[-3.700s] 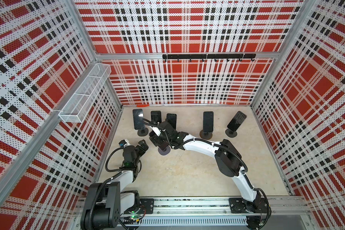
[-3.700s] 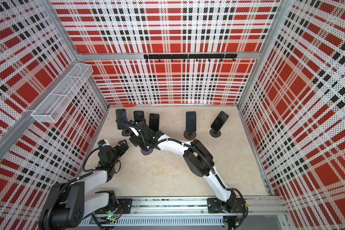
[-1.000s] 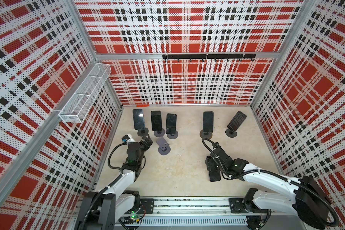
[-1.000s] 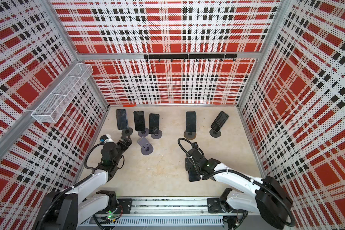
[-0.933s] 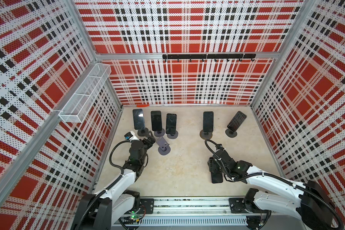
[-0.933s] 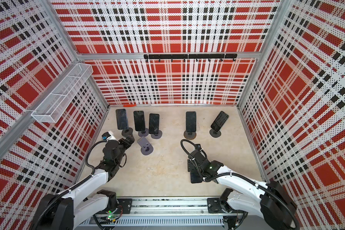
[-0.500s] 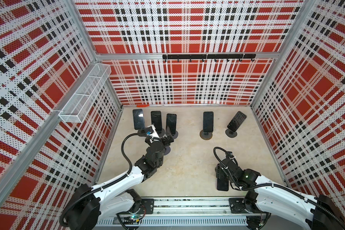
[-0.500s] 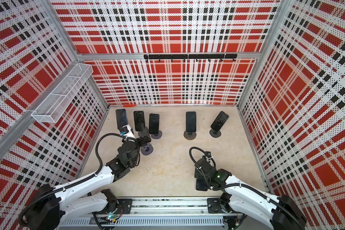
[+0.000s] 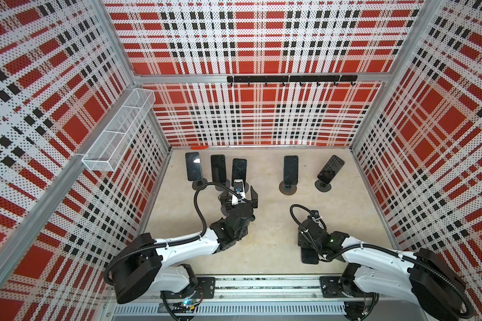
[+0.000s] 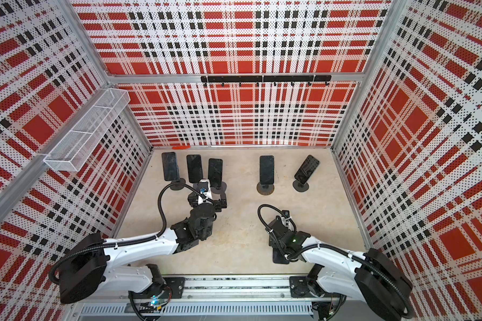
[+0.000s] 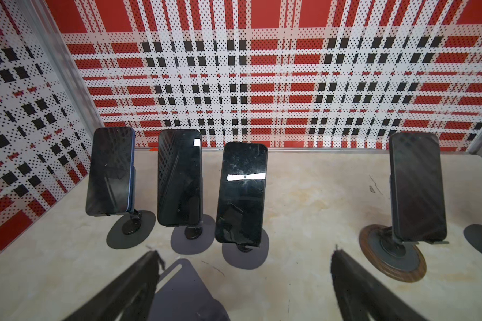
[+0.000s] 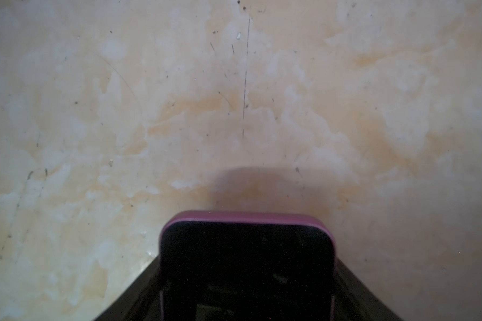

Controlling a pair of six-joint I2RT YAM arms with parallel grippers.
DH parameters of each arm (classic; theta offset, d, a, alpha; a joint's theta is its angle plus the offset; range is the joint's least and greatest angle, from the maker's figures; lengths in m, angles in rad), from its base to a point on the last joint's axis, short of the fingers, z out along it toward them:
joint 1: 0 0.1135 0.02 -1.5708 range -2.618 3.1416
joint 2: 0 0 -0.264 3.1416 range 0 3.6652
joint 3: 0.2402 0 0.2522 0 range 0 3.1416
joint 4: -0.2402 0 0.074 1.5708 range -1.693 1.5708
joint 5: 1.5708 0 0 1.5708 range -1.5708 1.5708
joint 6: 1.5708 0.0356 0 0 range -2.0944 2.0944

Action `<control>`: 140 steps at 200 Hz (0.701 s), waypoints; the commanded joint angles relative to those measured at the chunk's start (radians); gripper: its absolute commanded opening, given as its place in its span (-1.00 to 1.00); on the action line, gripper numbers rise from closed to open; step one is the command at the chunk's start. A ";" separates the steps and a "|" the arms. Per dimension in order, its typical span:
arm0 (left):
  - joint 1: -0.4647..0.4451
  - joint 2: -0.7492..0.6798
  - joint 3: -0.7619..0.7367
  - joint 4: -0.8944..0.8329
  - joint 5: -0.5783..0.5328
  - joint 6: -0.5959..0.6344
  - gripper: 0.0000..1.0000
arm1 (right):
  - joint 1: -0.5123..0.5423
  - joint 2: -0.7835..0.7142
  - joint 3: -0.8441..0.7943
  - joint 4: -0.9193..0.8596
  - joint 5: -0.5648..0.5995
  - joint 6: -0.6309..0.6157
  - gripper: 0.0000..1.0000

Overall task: Remove the phone from the phone stand
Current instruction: 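Lower the pink phone onto the table with right gripper while left arm advances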

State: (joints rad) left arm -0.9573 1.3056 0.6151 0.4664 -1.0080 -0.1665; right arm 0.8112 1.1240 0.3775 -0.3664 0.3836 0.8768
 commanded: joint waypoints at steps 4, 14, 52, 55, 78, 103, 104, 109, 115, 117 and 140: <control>-0.007 -0.005 -0.012 0.048 -0.100 0.008 0.96 | 0.006 0.044 0.013 0.060 0.030 0.011 0.42; -0.007 -0.012 -0.021 0.058 -0.115 0.005 0.96 | 0.008 0.054 0.009 0.072 0.037 0.004 0.44; -0.007 -0.055 -0.067 0.101 -0.102 -0.001 0.96 | 0.008 0.064 -0.009 0.118 0.044 0.000 0.52; -0.006 -0.059 -0.071 0.106 -0.101 -0.003 0.96 | 0.008 0.062 -0.011 0.124 0.043 -0.002 0.52; -0.006 -0.090 -0.093 0.117 -0.090 0.000 0.96 | 0.008 0.068 -0.019 0.139 0.057 -0.005 0.53; -0.002 -0.117 -0.117 0.136 -0.088 -0.007 0.96 | 0.009 0.071 -0.032 0.165 0.058 0.000 0.55; -0.001 -0.118 -0.118 0.135 -0.086 -0.008 0.96 | 0.009 0.071 -0.034 0.167 0.057 -0.001 0.55; 0.001 -0.122 -0.120 0.137 -0.075 -0.009 0.96 | 0.009 0.070 -0.038 0.173 0.057 -0.004 0.56; 0.000 -0.127 -0.123 0.138 -0.065 -0.011 0.96 | 0.010 0.068 -0.037 0.175 0.059 -0.004 0.57; 0.001 -0.129 -0.123 0.137 -0.062 -0.011 0.96 | 0.009 0.067 -0.036 0.175 0.060 -0.005 0.57; 0.004 -0.141 -0.132 0.139 -0.065 -0.023 0.96 | 0.009 0.056 -0.042 0.194 0.052 -0.001 0.63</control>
State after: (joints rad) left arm -0.9588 1.1881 0.5041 0.5705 -1.0752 -0.1749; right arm 0.8162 1.1854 0.3607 -0.2096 0.4358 0.8597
